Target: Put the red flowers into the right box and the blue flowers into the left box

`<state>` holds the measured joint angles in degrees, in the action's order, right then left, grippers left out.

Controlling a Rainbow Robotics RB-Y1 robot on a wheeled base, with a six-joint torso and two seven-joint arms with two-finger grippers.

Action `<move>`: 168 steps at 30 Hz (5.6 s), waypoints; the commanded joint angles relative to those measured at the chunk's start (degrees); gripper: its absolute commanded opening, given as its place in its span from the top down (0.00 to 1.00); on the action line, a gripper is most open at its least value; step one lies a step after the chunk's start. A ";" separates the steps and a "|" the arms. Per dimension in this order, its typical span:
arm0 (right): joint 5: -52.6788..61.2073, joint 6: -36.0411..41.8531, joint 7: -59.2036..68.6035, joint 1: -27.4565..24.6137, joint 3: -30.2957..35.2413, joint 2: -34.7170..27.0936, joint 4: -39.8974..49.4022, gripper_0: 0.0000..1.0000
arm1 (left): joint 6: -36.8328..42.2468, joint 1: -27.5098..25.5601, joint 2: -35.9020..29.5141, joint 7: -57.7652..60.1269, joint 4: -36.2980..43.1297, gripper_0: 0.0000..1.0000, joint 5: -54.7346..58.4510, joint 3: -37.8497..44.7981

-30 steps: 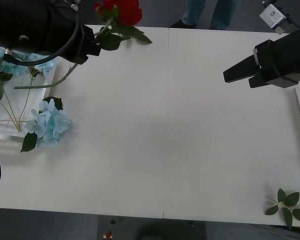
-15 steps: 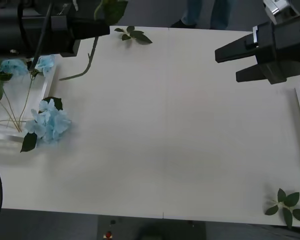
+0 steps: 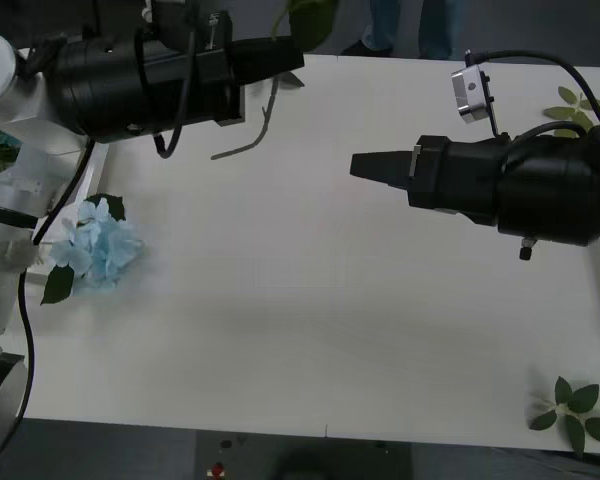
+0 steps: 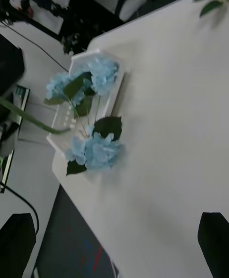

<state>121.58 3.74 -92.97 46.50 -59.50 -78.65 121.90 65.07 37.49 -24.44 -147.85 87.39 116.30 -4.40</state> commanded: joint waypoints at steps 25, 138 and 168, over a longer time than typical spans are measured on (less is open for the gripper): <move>-3.81 -5.50 -21.20 -3.88 2.72 17.65 -6.50 0.00 | -12.95 -4.09 -0.87 16.72 2.43 1.00 -0.90 -8.00; 4.98 57.61 -25.60 6.67 -2.02 -30.60 -53.87 1.00 | -1.26 -9.89 -39.37 23.84 14.03 0.00 4.98 -7.20; -13.47 62.97 -46.16 7.11 -2.11 8.16 -116.19 1.00 | -22.09 -0.22 -56.07 59.35 41.10 0.00 -31.93 -34.10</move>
<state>108.28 66.59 -139.14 52.21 -62.07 -69.75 9.65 41.93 33.43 -79.42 -92.42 127.02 86.99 -37.44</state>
